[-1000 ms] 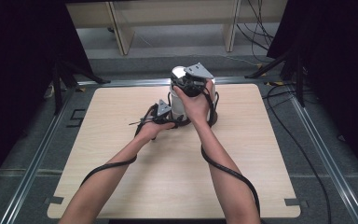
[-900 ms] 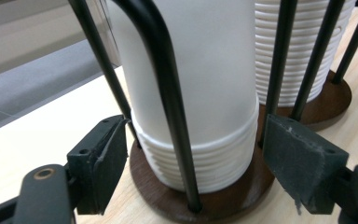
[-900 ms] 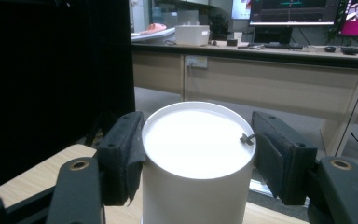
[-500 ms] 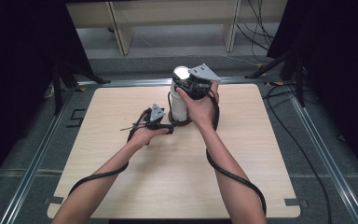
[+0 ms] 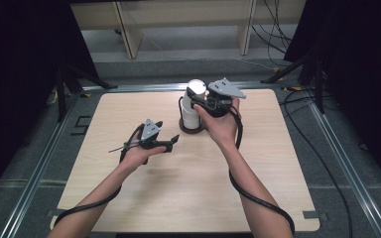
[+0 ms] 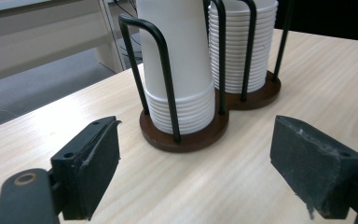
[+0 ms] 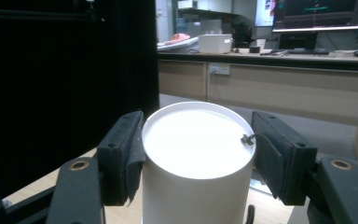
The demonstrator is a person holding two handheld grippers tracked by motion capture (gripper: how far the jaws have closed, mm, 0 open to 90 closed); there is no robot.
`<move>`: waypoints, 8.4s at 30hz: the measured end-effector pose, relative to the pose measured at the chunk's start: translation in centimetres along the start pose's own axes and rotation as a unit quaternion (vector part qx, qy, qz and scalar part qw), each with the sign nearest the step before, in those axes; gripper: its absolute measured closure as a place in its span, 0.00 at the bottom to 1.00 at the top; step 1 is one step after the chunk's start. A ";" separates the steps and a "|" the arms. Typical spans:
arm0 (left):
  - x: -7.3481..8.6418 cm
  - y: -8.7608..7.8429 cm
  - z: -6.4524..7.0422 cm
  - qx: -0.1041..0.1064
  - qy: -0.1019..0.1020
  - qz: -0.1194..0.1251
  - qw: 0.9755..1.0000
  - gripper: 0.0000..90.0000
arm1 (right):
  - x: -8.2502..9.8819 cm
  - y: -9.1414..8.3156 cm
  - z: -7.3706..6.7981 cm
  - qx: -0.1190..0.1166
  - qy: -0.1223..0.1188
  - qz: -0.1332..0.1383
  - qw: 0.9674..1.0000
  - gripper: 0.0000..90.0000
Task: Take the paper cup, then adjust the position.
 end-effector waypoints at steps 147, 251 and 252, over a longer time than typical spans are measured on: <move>-0.4 2.6 8.7 0.102 0.055 0.051 0.992 0.03 | 12.5 -4.7 6.6 -0.103 0.474 -0.137 0.864 0.41; -3.8 -0.4 2.2 0.227 0.192 -0.069 0.952 0.35 | 14.5 -10.0 7.6 -0.007 0.059 -0.178 0.982 0.35; -3.9 -0.4 2.1 0.230 0.195 -0.073 0.951 0.35 | 14.6 -10.0 7.5 -0.009 0.069 -0.179 0.981 0.35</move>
Point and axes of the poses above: each handheld gripper's, and its own axes: y roughly forward along the jaws, x roughly out of its underside, z roughly to its right, the point moved 1 cm from there along y, roughly forward along the jaws, and after that the axes turned 5 degrees about -z, right-handed, at the moved point
